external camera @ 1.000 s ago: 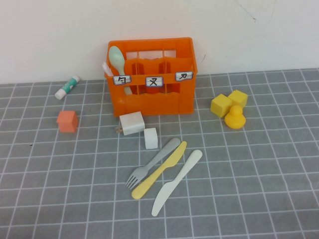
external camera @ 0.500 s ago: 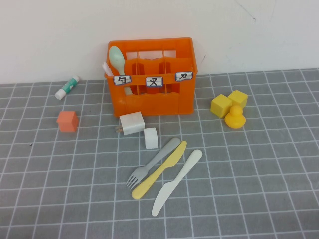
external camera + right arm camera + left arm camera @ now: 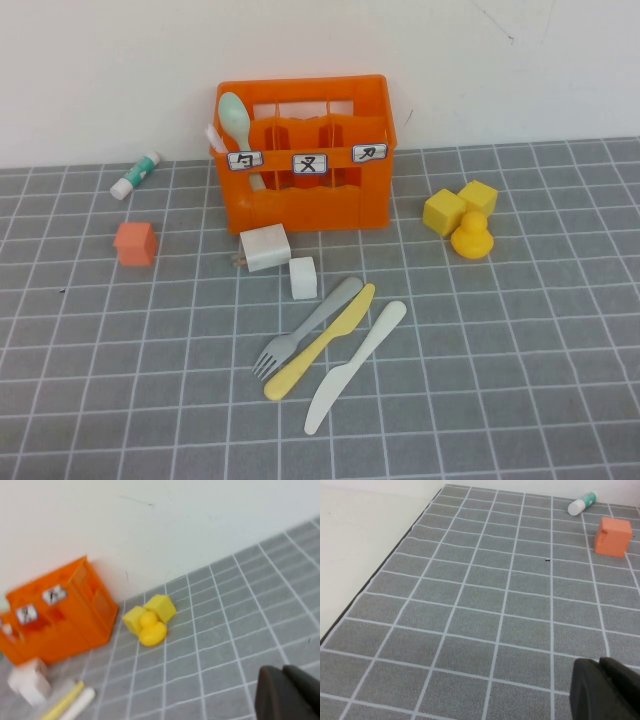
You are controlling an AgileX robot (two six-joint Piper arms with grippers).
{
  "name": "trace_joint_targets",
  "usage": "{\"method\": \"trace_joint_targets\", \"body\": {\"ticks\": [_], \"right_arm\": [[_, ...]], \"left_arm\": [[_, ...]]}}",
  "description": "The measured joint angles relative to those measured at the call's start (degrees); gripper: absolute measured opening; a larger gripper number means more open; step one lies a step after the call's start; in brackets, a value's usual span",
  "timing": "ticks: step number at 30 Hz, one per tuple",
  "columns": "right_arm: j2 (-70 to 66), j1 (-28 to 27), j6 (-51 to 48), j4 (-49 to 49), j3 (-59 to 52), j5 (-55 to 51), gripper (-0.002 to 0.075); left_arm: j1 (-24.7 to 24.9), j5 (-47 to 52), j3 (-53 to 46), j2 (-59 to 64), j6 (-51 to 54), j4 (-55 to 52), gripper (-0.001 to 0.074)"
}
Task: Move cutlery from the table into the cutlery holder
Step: Pick up the knife
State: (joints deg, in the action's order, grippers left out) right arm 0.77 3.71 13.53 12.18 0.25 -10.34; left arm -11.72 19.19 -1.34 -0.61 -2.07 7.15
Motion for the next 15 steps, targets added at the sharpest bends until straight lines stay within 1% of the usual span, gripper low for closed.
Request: {"method": "trace_joint_targets", "body": {"ticks": [4, 7, 15], "right_arm": [[-2.85, 0.0, -12.89, -0.12, 7.35, -8.6, -0.0003], [-9.03, 0.0, -22.63, -0.12, 14.06, -15.8, -0.0003], [-33.04, 0.0, -43.46, -0.24, 35.69, -37.37, -0.0003]], "left_arm": [[-0.09, 0.0, 0.0, 0.0, 0.0, 0.0, -0.0001], [-0.09, 0.0, 0.0, 0.0, 0.0, 0.0, -0.0001], [-0.09, 0.0, 0.0, 0.0, 0.0, 0.0, -0.0001]]}}
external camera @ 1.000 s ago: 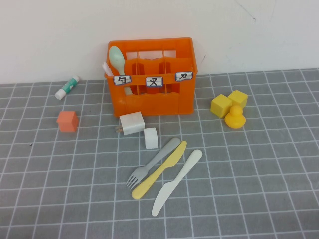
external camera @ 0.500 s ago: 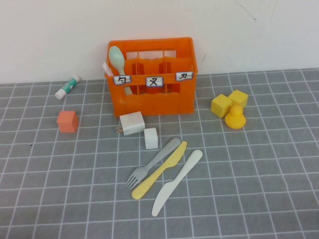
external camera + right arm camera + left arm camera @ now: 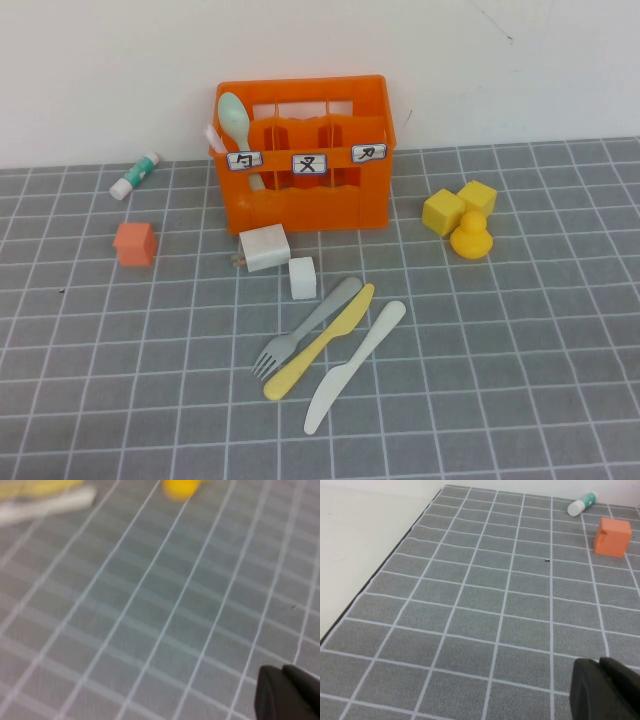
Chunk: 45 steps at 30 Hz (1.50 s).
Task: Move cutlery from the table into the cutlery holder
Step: Pick up the knife
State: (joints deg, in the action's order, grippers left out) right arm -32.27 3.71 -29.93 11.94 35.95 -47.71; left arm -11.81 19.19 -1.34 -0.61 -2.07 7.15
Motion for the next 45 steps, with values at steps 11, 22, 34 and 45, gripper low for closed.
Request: {"method": "trace_joint_targets", "body": {"ticks": [11, 22, 34, 45], "right_arm": [[-27.1, 0.0, -30.61, 12.1, 20.23, -15.5, -0.0003], [-43.44, 6.35, -49.48, 19.86, 27.38, -15.6, -0.0003], [-59.02, 25.44, -50.33, 4.58, 32.77, -2.93, -0.0003], [-71.47, 31.95, -39.85, 3.98, 41.68, 7.0, 0.0055]], "left_arm": [[0.0, 0.0, 0.0, 0.0, 0.0, 0.0, -0.0001], [0.0, 0.0, 0.0, 0.0, 0.0, 0.0, -0.0001], [0.0, 0.0, 0.0, 0.0, 0.0, 0.0, -0.0001], [0.0, 0.0, 0.0, 0.0, 0.0, 0.0, -0.0001]]}}
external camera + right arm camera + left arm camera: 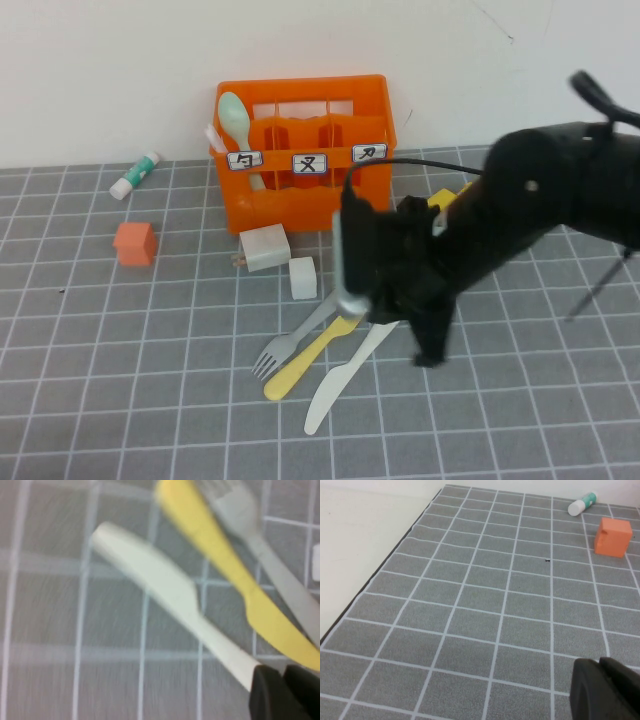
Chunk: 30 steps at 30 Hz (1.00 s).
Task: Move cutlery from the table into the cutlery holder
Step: Pick up the knife
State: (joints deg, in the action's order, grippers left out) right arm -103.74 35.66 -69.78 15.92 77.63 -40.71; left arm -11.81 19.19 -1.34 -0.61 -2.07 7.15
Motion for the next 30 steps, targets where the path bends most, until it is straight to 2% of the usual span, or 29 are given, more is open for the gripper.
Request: {"method": "trace_joint_targets", "body": {"ticks": [6, 9, 11, 13, 18, 20, 25, 30], "right_arm": [[-6.92, 0.0, 36.98, -6.79, 8.96, -4.03, 0.0109], [-10.53, 0.0, 44.26, -11.24, 14.8, -11.27, 0.0114], [-12.49, 0.0, 45.1, -12.56, 18.46, -16.73, 0.0115], [-14.29, 0.08, 41.62, -12.5, 21.91, -21.56, 0.0117], [-15.62, 1.88, 21.9, -10.56, 25.15, -27.16, 0.0151], [-15.62, 3.41, 14.43, -10.45, 25.29, -27.26, 0.0205], [-16.78, 6.11, 4.47, -12.21, 25.51, -23.34, 0.0384], [-19.54, 6.34, -1.09, -13.61, 25.75, -21.74, 0.0435]], "left_arm": [[0.0, 0.0, 0.0, 0.0, 0.0, 0.0, -0.0001], [0.0, 0.0, 0.0, 0.0, 0.0, 0.0, -0.0001], [0.0, 0.0, 0.0, 0.0, 0.0, 0.0, -0.0001], [0.0, 0.0, 0.0, 0.0, 0.0, 0.0, -0.0001], [0.0, 0.0, 0.0, 0.0, 0.0, 0.0, -0.0001], [0.0, 0.0, 0.0, 0.0, 0.0, 0.0, -0.0001], [0.0, 0.0, 0.0, 0.0, 0.0, 0.0, -0.0001], [0.0, 0.0, 0.0, 0.0, 0.0, 0.0, -0.0001]]}}
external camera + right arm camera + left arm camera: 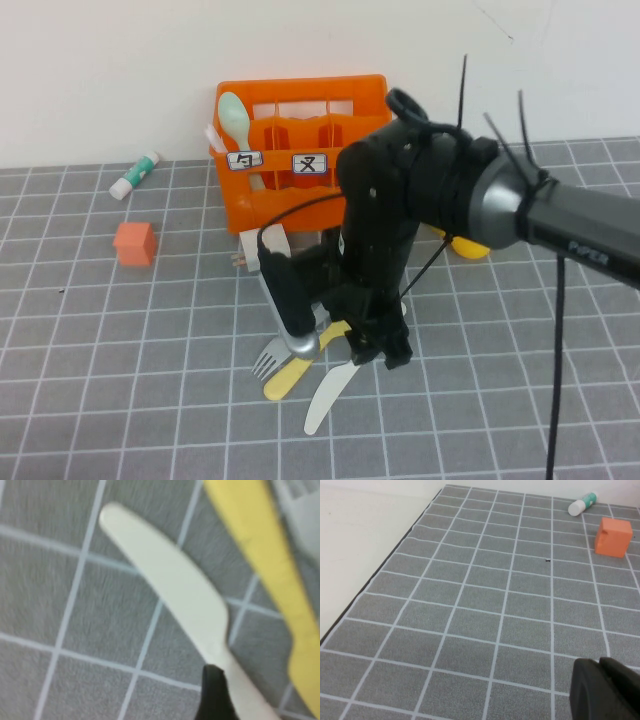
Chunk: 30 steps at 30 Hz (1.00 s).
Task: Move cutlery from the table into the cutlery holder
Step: Pick up the knife
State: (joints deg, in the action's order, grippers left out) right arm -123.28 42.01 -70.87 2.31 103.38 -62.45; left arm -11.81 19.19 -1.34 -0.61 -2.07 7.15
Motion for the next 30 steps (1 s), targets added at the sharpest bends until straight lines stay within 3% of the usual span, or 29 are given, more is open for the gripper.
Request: {"method": "trace_joint_targets", "body": {"ticks": [14, 18, 23, 30], "right_arm": [[-3.77, 0.0, -3.74, -0.54, 0.11, -0.5, 0.0439], [-3.77, 0.0, -3.74, -0.43, 0.11, -1.43, 0.034], [-3.89, 0.0, -2.81, -0.42, 0.24, -1.71, 0.011], [-4.73, 0.0, 9.39, -0.42, 2.46, -4.72, 0.0106]], "left_arm": [[0.0, 0.0, 0.0, 0.0, 0.0, 0.0, -0.0001], [0.0, 0.0, 0.0, 0.0, 0.0, 0.0, -0.0001], [0.0, 0.0, 0.0, 0.0, 0.0, 0.0, -0.0001], [0.0, 0.0, 0.0, 0.0, 0.0, 0.0, -0.0001]]}}
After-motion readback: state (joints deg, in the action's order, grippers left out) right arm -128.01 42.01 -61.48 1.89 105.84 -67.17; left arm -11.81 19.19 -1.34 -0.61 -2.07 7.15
